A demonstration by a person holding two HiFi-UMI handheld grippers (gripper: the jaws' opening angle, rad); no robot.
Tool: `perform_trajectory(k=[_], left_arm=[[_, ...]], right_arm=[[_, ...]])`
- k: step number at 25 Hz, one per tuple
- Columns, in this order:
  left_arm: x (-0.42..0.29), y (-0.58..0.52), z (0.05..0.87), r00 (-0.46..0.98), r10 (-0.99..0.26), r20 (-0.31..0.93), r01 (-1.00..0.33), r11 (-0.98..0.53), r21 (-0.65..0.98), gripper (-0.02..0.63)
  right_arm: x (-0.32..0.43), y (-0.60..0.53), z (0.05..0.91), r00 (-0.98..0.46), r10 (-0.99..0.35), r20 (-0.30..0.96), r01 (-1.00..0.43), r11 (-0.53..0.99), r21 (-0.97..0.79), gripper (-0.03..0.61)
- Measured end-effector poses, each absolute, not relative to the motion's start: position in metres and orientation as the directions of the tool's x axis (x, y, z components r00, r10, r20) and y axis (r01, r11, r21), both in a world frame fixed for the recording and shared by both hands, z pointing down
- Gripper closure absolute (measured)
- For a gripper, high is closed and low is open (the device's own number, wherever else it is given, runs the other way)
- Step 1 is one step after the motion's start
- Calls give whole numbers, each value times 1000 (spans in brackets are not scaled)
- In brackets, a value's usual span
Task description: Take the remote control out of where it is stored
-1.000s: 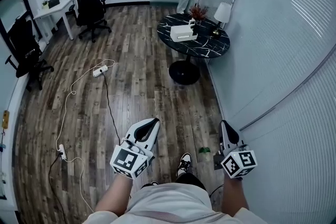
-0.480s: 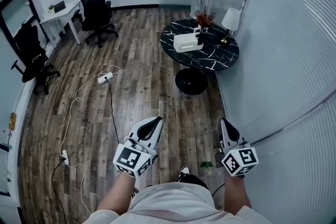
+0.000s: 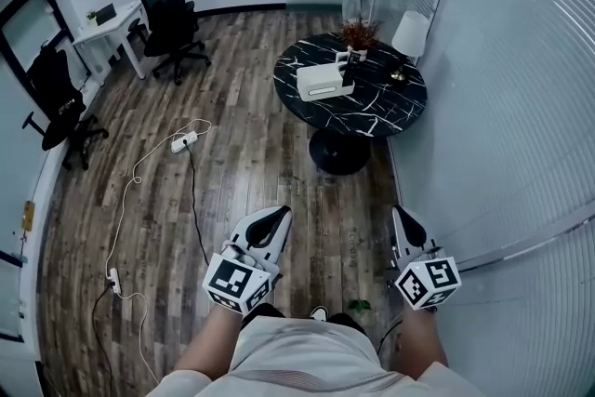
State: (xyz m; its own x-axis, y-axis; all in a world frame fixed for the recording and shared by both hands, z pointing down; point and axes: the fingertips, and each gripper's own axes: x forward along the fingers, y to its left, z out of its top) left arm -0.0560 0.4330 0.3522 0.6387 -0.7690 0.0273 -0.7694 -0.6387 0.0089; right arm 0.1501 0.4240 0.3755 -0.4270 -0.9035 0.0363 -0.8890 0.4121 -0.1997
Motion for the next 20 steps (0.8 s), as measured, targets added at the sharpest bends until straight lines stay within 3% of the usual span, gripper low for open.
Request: perform_trajectory(k=[12,20], left_arm=[[-34,354,368,674,-738,33,-738,-674,22,603],[-70,260,357,705,-709,-1,-709,-705,38,603]], right_arm=[[163,355,400,-418,-906,70,-892,395,-221,566],[118,271,381,-387,-916,103,-915,368,-162,566]])
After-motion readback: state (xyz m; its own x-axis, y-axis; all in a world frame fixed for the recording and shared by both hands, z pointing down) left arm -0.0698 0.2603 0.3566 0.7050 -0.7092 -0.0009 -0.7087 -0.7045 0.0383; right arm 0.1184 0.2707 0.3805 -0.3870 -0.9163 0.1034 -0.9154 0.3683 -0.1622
